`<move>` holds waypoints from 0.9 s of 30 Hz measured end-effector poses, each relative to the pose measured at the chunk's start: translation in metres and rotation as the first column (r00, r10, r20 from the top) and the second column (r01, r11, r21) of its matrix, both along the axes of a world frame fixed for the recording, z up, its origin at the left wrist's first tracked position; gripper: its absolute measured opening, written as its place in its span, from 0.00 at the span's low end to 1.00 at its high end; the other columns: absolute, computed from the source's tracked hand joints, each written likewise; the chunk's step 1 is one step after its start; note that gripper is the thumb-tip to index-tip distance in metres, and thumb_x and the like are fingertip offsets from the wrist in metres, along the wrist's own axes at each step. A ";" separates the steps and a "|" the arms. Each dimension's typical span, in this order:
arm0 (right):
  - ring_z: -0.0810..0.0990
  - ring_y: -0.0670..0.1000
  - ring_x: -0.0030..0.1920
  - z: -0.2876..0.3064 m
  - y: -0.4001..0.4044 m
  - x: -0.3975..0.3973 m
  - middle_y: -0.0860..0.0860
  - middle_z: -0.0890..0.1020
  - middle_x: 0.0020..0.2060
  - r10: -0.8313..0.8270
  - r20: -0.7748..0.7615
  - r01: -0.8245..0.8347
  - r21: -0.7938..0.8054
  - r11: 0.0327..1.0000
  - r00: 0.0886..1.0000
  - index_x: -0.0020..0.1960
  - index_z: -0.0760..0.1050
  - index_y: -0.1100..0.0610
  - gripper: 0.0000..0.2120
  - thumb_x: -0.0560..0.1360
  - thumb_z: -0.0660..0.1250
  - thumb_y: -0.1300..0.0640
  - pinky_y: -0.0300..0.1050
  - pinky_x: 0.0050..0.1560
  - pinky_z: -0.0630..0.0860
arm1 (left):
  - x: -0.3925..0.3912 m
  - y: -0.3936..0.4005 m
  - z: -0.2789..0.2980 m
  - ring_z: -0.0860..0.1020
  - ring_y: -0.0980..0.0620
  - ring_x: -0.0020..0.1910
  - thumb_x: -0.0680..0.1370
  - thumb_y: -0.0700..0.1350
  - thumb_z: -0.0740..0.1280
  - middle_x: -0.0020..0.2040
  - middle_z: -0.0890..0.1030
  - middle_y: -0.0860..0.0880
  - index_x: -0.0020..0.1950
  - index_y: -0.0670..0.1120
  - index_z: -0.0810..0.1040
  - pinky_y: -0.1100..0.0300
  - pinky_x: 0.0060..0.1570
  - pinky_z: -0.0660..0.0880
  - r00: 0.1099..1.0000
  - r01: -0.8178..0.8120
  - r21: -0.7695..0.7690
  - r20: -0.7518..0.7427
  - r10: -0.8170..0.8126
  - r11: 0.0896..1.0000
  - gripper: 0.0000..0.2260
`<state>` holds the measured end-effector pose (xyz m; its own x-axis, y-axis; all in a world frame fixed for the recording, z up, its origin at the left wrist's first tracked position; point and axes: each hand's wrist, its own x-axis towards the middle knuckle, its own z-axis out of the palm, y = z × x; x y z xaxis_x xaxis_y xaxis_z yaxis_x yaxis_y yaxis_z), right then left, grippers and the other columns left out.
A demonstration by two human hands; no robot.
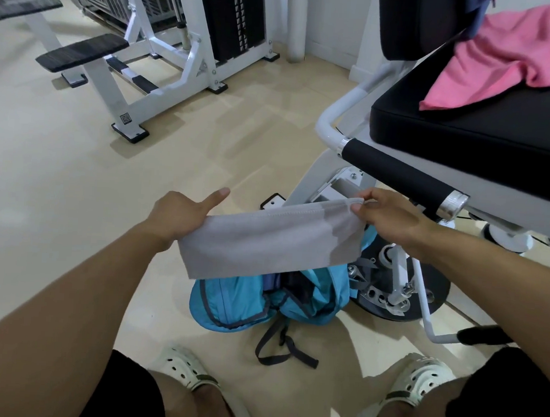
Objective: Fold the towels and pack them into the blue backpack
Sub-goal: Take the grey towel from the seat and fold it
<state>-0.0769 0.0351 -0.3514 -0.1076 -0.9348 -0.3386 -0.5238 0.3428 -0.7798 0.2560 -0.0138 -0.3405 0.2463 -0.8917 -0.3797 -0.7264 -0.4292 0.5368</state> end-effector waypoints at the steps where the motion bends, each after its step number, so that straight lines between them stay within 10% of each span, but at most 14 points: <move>1: 0.78 0.49 0.53 0.000 -0.001 -0.003 0.50 0.80 0.51 0.005 0.020 -0.005 0.020 1.000 1.000 0.59 0.76 0.53 0.09 0.84 0.62 0.51 0.45 0.55 0.71 | 0.001 0.002 0.001 0.65 0.47 0.32 0.66 0.76 0.66 0.33 0.64 0.44 0.31 0.46 0.60 0.55 0.32 0.60 0.998 0.058 0.039 -0.009 -0.058 0.998 0.34; 6: 0.76 0.46 0.47 0.003 -0.003 -0.007 0.50 0.80 0.50 0.027 0.039 -0.030 0.061 0.998 0.999 0.60 0.75 0.57 0.12 0.85 0.58 0.50 0.44 0.52 0.70 | 0.012 0.009 -0.003 0.79 0.48 0.39 0.56 0.77 0.68 0.37 0.83 0.43 0.40 0.37 0.85 0.55 0.41 0.75 0.923 0.384 0.258 -0.117 -0.366 0.886 0.41; 10: 0.78 0.55 0.55 0.001 -0.004 -0.008 0.54 0.79 0.51 -0.021 -0.012 0.021 0.065 0.998 1.000 0.60 0.74 0.59 0.16 0.85 0.57 0.47 0.55 0.64 0.73 | 0.010 0.009 -0.002 0.74 0.55 0.30 0.62 0.65 0.79 0.28 0.76 0.51 0.29 0.42 0.78 0.64 0.33 0.69 0.891 0.446 0.202 -0.192 -0.412 0.872 0.26; 15: 0.77 0.50 0.49 -0.004 -0.005 -0.007 0.54 0.79 0.51 -0.060 -0.050 0.063 0.063 0.996 0.997 0.58 0.75 0.58 0.16 0.85 0.57 0.47 0.50 0.59 0.72 | 0.007 0.004 0.000 0.69 0.54 0.30 0.65 0.54 0.83 0.30 0.69 0.50 0.31 0.47 0.66 0.61 0.32 0.63 0.884 0.297 0.008 -0.381 -0.272 0.955 0.25; 19: 0.81 0.56 0.52 -0.004 -0.005 -0.001 0.56 0.81 0.52 -0.131 -0.036 0.132 0.044 0.990 0.991 0.55 0.75 0.55 0.15 0.85 0.57 0.46 0.58 0.63 0.77 | 0.010 0.000 -0.005 0.81 0.46 0.44 0.65 0.47 0.83 0.45 0.83 0.44 0.41 0.44 0.76 0.52 0.44 0.78 0.827 0.024 0.028 -0.563 -0.004 0.999 0.17; 27: 0.72 0.44 0.40 -0.002 0.006 0.027 0.48 0.73 0.43 -0.190 -0.160 0.169 -0.138 0.976 0.969 0.57 0.69 0.55 0.14 0.85 0.53 0.45 0.41 0.36 0.67 | -0.003 0.004 -0.010 0.80 0.45 0.42 0.80 0.42 0.70 0.49 0.83 0.41 0.53 0.39 0.80 0.57 0.33 0.78 0.904 -0.024 -0.089 -0.427 -0.016 0.996 0.07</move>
